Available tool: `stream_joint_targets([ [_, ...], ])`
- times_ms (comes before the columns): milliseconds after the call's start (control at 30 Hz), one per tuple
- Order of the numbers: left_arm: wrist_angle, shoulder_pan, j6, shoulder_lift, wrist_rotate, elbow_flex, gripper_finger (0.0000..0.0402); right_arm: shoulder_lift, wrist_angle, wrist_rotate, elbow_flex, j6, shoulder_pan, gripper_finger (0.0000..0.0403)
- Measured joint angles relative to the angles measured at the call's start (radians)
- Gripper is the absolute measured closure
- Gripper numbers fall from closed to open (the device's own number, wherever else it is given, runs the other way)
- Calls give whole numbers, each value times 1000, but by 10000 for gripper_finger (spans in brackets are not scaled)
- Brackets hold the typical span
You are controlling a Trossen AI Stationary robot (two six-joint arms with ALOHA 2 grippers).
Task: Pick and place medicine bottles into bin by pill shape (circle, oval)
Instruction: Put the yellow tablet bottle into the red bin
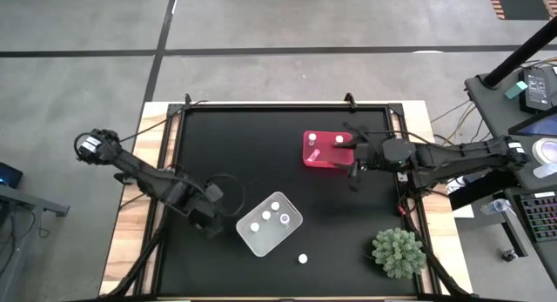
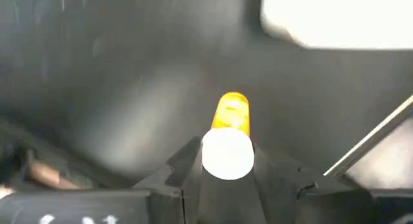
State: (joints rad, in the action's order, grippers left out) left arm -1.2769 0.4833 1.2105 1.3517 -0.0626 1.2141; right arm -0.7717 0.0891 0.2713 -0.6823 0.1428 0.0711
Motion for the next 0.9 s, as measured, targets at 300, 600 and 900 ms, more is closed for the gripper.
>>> stream_joint_targets([
  [300,146,-107,-316,35,250,163,301,-241,-51,-96,-100,6,0,179],
  [600,390,-213,-715,134,279,166,301,-435,-58,-227,-211,1,0,179],
  [900,549,-246,-943,205,308,166,301,-573,-71,-298,-280,-20,0,179],
])
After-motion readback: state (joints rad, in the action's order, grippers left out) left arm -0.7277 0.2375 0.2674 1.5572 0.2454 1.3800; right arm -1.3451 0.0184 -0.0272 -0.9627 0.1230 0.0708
